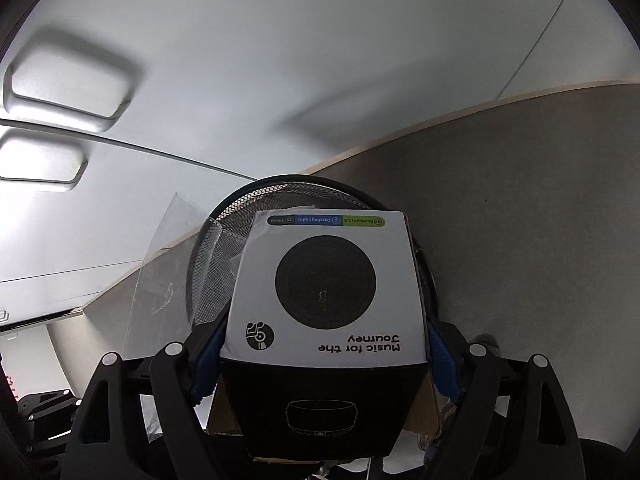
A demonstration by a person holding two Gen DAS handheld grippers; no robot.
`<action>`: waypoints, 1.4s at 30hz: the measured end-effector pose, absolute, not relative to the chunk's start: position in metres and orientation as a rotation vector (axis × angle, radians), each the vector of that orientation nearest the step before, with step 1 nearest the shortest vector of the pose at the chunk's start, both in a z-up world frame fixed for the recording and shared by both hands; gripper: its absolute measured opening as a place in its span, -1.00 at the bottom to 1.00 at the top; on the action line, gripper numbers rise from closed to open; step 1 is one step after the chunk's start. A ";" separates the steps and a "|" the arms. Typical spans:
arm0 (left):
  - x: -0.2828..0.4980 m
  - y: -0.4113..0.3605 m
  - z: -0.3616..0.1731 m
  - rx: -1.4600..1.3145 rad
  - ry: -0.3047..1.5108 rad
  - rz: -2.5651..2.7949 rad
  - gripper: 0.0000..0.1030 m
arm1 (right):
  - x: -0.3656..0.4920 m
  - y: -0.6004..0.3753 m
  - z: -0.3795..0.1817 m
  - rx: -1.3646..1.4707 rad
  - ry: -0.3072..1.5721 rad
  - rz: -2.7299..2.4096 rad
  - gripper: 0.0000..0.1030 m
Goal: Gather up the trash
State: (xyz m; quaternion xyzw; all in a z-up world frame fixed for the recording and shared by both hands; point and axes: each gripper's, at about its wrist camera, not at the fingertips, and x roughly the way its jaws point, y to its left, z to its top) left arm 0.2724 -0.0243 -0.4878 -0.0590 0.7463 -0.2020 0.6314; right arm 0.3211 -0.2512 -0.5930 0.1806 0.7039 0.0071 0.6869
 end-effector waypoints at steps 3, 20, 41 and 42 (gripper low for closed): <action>0.273 -0.032 -0.485 -0.113 1.690 -0.450 -0.74 | 0.319 -0.259 -0.590 0.409 1.560 0.002 0.80; 0.267 -0.054 -0.419 0.071 1.498 -0.280 0.92 | 0.317 -0.271 -0.520 0.387 1.445 -0.004 0.94; 0.253 -0.034 -0.363 -0.065 1.517 -0.273 0.92 | 0.301 -0.274 -0.449 0.380 1.315 0.049 0.94; 0.252 -0.033 -0.360 -0.074 1.512 -0.280 0.92 | 0.299 -0.276 -0.448 0.385 1.312 0.047 0.94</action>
